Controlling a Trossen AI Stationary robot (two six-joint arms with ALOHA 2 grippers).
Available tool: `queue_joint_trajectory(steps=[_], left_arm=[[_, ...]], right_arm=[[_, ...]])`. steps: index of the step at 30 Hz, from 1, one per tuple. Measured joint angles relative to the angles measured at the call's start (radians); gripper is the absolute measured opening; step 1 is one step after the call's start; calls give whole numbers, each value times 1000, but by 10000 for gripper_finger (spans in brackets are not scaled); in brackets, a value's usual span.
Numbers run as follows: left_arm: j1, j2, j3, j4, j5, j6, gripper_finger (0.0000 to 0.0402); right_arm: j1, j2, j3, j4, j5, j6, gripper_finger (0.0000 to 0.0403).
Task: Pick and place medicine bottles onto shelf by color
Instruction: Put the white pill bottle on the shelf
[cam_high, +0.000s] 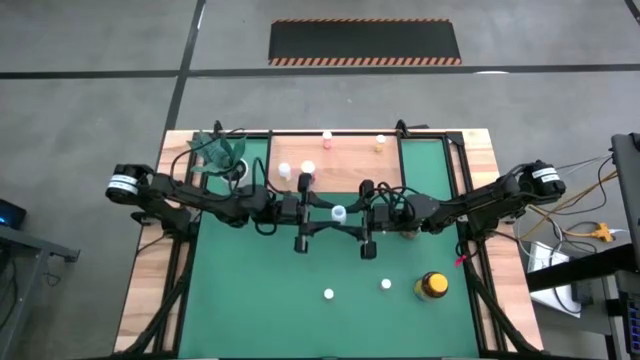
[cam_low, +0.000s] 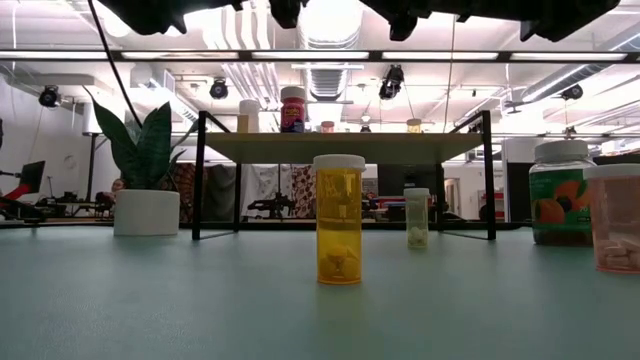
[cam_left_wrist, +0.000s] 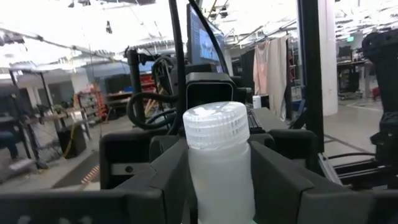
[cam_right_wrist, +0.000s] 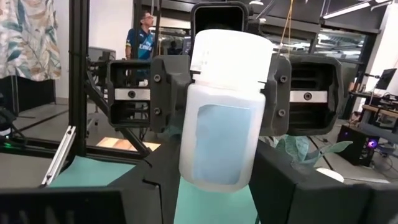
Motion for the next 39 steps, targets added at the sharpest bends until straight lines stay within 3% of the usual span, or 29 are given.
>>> queue_joint_trajectory(steps=[8, 14, 21, 29, 39], left_arm=[[0, -4, -2, -54, 0, -29, 198], [0, -70, -3, -232, -2, -25, 224], [0, -179, -3, -419, -2, -17, 228], [-10, -227, 2, -491, -2, -25, 228], [-16, -159, 207, -842, -36, -26, 228]], right_arm=[[0, -2, 0, -32, -3, -3, 140], [0, -9, 0, -98, -3, -2, 140], [0, -10, 0, -157, 14, -1, 140], [2, -9, 0, -269, 81, 31, 140], [6, -8, 0, -335, 122, 57, 140]])
